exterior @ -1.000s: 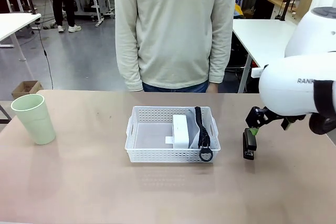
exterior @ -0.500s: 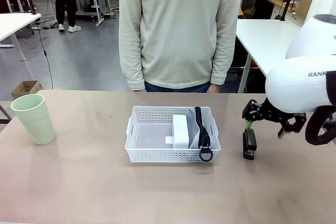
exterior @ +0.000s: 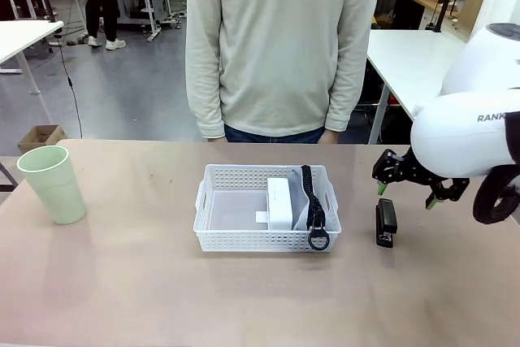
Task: Efficiently arrange items inside the basket to fit them all.
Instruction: Pick up the Stapler and place it inside the Organizing basket.
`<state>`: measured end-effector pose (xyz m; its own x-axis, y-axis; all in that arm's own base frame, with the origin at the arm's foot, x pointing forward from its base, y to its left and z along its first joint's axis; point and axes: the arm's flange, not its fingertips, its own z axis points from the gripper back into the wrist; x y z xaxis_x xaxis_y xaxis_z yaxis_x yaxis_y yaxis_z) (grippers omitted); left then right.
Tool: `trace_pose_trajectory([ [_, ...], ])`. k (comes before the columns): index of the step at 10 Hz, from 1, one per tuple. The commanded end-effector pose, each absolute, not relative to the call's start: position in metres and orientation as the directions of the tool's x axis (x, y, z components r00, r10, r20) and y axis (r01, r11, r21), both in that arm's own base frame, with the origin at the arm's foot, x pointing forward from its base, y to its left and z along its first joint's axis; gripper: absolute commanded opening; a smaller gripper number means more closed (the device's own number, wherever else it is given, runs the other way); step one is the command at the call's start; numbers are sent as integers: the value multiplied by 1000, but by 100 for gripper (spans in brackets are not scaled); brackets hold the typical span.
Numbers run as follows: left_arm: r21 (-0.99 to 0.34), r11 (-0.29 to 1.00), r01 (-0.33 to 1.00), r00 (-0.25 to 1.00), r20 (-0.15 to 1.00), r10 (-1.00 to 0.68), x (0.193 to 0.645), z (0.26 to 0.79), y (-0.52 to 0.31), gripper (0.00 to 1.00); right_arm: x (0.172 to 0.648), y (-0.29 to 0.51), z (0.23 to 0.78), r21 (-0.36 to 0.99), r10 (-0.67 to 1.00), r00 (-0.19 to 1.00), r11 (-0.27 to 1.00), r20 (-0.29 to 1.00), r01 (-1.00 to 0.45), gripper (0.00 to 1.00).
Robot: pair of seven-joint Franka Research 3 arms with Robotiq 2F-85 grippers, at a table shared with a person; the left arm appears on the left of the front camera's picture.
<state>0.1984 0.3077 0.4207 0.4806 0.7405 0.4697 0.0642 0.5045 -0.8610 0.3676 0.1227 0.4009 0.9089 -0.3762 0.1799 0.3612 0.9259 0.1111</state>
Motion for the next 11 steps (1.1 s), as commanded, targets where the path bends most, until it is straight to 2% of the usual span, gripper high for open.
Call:
trace_pose_trajectory([
  [1, -854, 511, 96, 458, 494, 739, 199, 419, 306, 100, 369, 123, 402, 114, -376, 907, 926, 191, 360, 100],
  [3, -854, 511, 96, 458, 494, 739, 199, 419, 306, 100, 394, 131, 369, 83, -385, 909, 923, 159, 377, 100],
  [5, -854, 511, 96, 458, 494, 739, 199, 419, 306, 100, 406, 138, 339, 69, -417, 890, 909, 185, 412, 100],
  [7, -854, 511, 96, 458, 494, 739, 199, 419, 306, 100, 415, 144, 312, 6, -414, 898, 909, 152, 418, 100],
  [11, -854, 511, 96, 458, 494, 739, 199, 419, 306, 100, 415, 140, 297, -22, -413, 897, 907, 157, 422, 100],
])
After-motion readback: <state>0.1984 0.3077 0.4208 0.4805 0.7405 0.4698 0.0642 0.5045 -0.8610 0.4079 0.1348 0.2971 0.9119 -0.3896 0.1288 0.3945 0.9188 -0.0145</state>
